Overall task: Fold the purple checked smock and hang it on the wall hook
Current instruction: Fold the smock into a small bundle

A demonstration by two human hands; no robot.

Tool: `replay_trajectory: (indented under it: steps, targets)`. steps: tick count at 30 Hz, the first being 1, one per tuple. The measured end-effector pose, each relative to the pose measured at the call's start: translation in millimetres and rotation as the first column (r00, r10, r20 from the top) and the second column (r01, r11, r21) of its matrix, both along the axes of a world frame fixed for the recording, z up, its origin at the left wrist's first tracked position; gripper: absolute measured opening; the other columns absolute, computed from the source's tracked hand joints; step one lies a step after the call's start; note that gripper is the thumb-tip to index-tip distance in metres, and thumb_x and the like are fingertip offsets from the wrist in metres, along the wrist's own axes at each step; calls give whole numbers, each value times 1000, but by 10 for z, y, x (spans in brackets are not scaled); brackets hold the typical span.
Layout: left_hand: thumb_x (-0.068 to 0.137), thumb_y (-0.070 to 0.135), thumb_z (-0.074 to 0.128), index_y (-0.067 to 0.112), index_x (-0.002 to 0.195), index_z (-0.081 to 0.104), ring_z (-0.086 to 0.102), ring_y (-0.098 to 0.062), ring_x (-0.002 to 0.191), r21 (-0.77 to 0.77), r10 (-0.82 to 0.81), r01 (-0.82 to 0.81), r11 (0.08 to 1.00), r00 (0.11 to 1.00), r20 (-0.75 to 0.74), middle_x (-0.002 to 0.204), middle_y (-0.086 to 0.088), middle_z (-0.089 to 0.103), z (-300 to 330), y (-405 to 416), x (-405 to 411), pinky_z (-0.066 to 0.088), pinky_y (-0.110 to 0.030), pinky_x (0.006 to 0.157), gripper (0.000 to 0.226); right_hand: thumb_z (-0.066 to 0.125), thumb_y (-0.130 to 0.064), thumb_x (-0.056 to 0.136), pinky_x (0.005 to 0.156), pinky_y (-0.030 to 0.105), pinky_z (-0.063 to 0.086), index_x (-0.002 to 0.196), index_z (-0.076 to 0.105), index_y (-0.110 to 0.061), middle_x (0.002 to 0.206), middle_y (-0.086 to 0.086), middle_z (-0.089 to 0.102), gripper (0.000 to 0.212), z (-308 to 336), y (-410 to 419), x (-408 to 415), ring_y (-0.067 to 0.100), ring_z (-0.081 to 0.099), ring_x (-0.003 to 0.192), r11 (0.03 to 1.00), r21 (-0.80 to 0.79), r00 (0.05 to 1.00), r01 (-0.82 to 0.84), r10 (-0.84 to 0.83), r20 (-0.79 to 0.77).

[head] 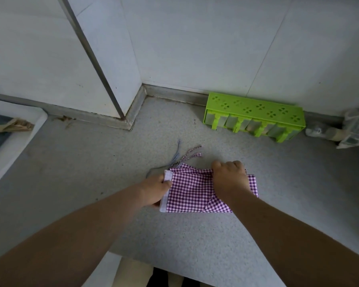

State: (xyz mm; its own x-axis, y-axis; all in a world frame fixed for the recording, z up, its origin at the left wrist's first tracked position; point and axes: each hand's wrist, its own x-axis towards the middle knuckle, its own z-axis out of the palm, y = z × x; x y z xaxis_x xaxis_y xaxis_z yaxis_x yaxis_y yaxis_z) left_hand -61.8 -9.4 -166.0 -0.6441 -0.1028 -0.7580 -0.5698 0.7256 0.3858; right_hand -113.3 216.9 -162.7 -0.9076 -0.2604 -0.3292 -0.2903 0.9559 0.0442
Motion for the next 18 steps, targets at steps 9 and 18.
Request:
replay_trajectory:
  steps: [9, 18]
  targets:
    - [114, 36, 35, 11, 151, 52, 57, -32, 133, -71, -59, 58, 996, 998, -18, 149, -15, 59, -43, -49, -189, 44, -35, 102, 48, 33, -61, 101, 114, 45, 40, 143, 44, -33, 146, -8, 49, 53, -263, -146, 410, 18, 46, 134, 952, -288, 991, -105, 123, 44]
    - [96, 40, 58, 27, 152, 40, 34, -22, 148, -470, -670, 525, 709, 709, -219, 163, 3, 31, -57, -485, -210, 34, -44, 122, 60, 37, -65, 99, 121, 54, 24, 160, 10, -45, 163, -6, 25, 71, -273, -204, 247, 24, 26, 149, 972, -227, 978, -54, 98, 186]
